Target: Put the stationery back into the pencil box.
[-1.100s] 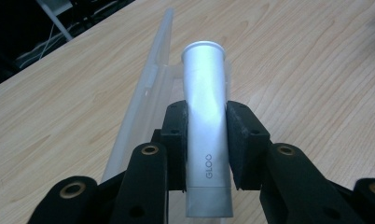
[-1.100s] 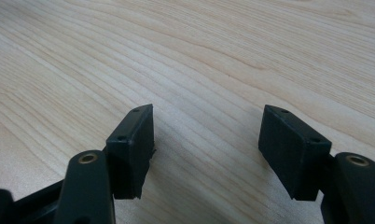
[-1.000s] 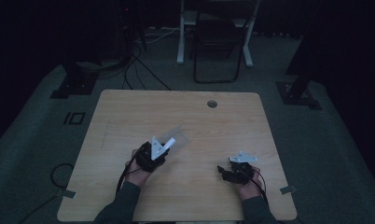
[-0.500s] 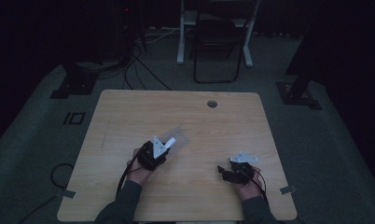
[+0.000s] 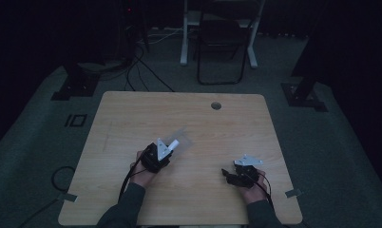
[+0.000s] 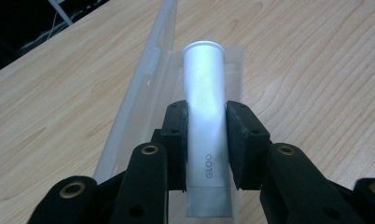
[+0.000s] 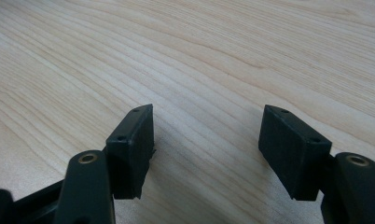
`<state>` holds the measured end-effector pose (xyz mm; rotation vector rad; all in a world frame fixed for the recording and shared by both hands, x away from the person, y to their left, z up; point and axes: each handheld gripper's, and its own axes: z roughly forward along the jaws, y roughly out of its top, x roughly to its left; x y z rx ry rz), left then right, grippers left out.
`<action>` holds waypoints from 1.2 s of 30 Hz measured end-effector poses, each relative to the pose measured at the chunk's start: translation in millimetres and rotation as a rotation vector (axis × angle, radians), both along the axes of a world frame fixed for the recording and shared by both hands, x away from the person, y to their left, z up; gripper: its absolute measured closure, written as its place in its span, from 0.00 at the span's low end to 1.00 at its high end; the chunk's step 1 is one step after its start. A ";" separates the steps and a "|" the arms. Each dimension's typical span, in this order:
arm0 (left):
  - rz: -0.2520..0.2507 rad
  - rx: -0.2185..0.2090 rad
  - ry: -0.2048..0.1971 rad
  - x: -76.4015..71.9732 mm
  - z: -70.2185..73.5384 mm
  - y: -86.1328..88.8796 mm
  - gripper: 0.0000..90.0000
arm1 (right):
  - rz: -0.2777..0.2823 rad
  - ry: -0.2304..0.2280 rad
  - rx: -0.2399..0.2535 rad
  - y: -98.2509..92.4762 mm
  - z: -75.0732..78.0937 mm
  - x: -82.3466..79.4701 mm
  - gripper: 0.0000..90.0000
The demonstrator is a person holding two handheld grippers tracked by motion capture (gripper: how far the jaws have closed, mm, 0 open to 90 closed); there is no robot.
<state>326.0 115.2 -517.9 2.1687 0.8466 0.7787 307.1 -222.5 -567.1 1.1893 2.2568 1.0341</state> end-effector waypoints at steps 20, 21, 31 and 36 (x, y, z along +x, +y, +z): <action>0.002 0.034 0.010 6.3 -8.9 -4.5 0.78 | 0.000 0.000 0.000 -0.1 0.0 0.0 0.40; 0.003 0.034 0.011 6.7 -9.6 -4.7 0.78 | 0.001 0.000 0.000 -0.1 0.0 -0.1 0.40; 0.004 0.053 0.017 9.5 -14.0 -6.3 0.78 | 0.001 0.001 0.000 -0.3 0.0 -0.2 0.40; 0.007 0.063 0.020 10.7 -16.1 -7.0 0.78 | 0.001 0.001 0.000 -0.3 0.0 -0.2 0.40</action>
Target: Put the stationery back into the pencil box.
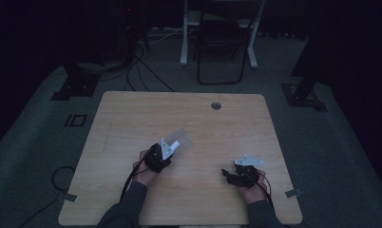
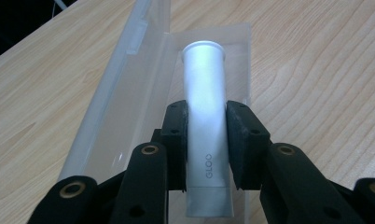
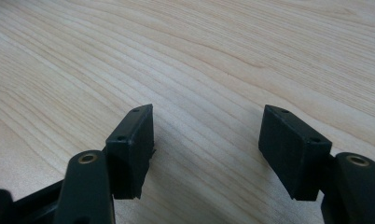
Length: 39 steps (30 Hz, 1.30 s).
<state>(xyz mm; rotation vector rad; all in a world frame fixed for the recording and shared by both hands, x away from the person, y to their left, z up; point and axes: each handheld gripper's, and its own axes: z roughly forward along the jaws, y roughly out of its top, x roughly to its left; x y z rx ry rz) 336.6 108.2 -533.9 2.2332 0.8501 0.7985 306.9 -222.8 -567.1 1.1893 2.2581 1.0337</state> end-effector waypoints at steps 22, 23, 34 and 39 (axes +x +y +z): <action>0.012 0.054 0.001 3.0 -8.1 -2.5 0.78 | 0.000 0.001 0.000 -0.2 0.0 -0.3 0.39; 0.016 0.063 -0.002 2.9 -8.8 -2.8 0.78 | 0.000 0.001 0.000 -0.2 0.0 -0.3 0.39; -0.004 0.025 -0.028 -8.0 -0.6 -1.3 0.71 | 0.000 0.000 0.001 -0.4 -0.1 -0.4 0.39; -0.023 -0.031 -0.031 -17.4 5.1 1.2 0.67 | 0.000 0.000 0.000 -0.4 -0.1 -0.4 0.39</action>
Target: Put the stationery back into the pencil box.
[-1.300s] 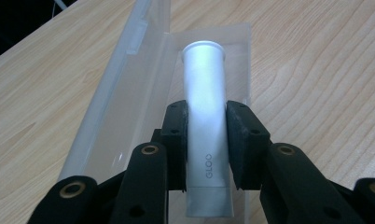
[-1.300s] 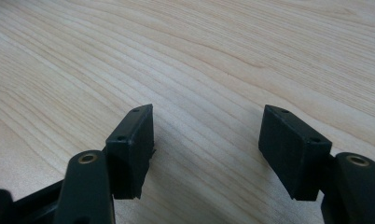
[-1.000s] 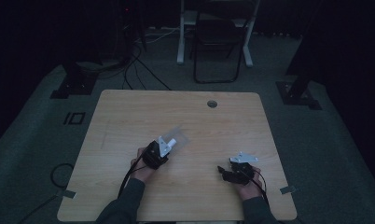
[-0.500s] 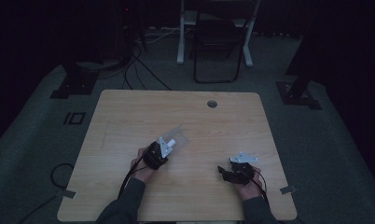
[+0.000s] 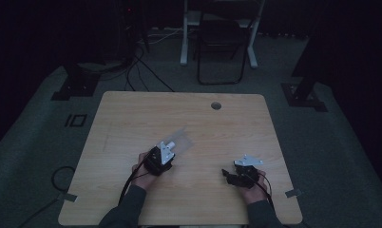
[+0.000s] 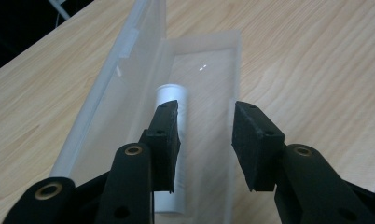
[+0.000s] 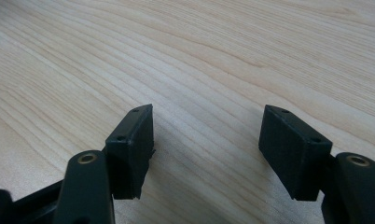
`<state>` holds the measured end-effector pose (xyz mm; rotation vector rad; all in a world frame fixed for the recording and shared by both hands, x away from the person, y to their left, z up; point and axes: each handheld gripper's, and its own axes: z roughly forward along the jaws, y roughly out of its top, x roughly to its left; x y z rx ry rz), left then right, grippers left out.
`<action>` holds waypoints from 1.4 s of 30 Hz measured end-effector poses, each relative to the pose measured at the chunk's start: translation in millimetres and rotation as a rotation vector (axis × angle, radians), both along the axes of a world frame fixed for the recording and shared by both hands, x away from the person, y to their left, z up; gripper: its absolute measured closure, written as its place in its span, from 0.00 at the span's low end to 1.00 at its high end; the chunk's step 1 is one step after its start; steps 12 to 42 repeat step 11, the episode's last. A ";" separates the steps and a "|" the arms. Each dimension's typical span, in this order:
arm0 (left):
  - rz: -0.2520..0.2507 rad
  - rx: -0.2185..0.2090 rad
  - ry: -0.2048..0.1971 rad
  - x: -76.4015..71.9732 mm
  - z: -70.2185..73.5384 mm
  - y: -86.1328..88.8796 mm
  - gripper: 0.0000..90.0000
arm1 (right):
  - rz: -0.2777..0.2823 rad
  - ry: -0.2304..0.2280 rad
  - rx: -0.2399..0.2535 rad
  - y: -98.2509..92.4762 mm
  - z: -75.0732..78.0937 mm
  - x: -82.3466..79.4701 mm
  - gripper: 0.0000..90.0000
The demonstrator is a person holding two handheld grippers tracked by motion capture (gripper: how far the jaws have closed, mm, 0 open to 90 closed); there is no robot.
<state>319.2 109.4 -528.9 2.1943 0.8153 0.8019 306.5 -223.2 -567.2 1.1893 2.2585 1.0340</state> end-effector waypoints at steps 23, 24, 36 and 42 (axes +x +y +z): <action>-0.062 -0.137 0.093 -30.4 -11.5 3.2 0.58 | 0.000 0.001 0.000 -0.1 0.0 0.0 0.39; -0.062 -0.137 0.093 -30.4 -11.5 3.2 0.58 | 0.000 0.001 0.000 -0.1 0.0 0.0 0.39; -0.062 -0.137 0.093 -30.4 -11.5 3.2 0.58 | 0.000 0.001 0.000 -0.1 0.0 0.0 0.39; -0.062 -0.137 0.093 -30.4 -11.5 3.2 0.58 | 0.000 0.001 0.000 -0.1 0.0 0.0 0.39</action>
